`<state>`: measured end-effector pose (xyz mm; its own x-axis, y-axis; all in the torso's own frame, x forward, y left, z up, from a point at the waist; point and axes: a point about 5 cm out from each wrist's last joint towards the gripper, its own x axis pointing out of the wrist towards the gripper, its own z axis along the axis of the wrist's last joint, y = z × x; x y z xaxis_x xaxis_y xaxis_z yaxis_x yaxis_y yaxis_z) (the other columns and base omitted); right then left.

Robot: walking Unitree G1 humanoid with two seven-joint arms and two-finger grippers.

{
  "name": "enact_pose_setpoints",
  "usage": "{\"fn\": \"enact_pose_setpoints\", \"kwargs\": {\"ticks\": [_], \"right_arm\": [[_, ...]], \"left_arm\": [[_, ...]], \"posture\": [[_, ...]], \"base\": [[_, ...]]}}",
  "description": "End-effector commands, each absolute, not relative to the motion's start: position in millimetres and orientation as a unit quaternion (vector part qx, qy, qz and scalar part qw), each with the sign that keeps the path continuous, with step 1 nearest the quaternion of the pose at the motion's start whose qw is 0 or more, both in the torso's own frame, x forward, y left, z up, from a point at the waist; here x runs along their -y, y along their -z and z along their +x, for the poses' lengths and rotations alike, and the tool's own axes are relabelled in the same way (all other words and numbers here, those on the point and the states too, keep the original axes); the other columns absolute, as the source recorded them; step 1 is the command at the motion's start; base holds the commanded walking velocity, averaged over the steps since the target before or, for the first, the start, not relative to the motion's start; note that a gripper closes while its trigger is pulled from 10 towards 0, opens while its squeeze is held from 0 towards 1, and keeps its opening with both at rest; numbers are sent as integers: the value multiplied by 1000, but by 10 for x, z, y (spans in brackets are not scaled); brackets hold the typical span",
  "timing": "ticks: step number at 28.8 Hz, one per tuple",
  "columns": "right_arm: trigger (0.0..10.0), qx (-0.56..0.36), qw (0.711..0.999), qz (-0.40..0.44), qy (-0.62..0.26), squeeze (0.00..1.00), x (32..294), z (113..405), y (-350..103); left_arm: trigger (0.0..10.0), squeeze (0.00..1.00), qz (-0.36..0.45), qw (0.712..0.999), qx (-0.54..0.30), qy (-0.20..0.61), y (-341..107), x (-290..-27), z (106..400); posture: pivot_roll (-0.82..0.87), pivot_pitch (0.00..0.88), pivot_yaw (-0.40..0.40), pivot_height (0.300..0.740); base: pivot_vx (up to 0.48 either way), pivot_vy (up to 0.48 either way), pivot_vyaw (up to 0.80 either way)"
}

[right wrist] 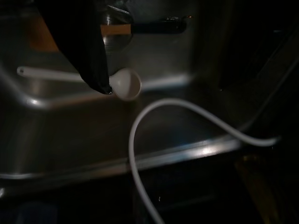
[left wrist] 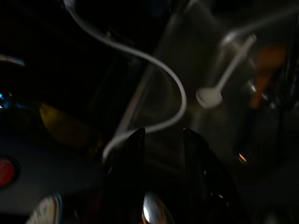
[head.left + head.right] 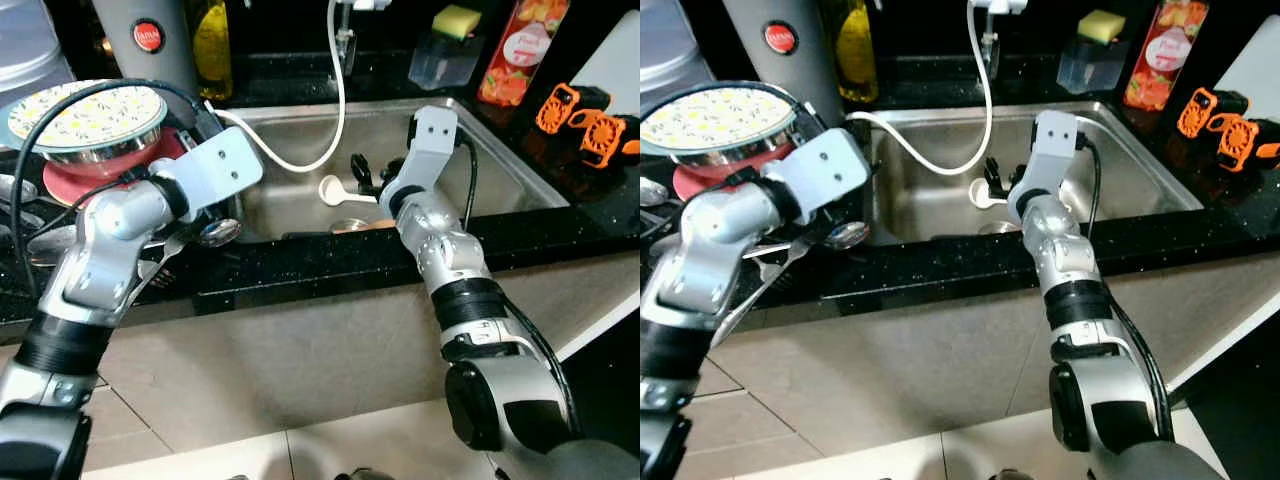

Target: Kitchen organization

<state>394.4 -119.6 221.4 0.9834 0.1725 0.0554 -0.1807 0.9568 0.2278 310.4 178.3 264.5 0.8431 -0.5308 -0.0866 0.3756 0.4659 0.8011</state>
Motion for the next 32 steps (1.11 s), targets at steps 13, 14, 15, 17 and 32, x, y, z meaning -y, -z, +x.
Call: {"fn": "enact_pose_setpoints", "kwargs": {"ticks": [13,14,15,17,32], "right_arm": [[10000,92,977,139,-135,0,1203,3820,-2379],[10000,92,977,139,-135,0,1203,3820,-2379],[10000,92,976,140,-138,0,1195,3820,-2371],[10000,92,976,139,-140,0,1188,3823,-2364],[10000,84,975,134,-155,0,1124,3827,-2322]], "left_arm": [[10000,0,434,865,38,249,-2606,-1991,2553],[10000,0,434,865,38,249,-2606,-1991,2553],[10000,0,435,873,42,216,-2622,-2013,2539],[10000,0,433,880,46,190,-2628,-2027,2528],[10000,1000,229,969,-11,96,-2286,-1917,2282]], "posture": [[164,25,-27,740],[164,25,-27,740],[176,25,-30,740],[191,21,-35,740],[206,22,-43,740]], "base": [[0,0,0],[0,0,0],[0,0,0],[0,0,0],[0,0,0]]}}
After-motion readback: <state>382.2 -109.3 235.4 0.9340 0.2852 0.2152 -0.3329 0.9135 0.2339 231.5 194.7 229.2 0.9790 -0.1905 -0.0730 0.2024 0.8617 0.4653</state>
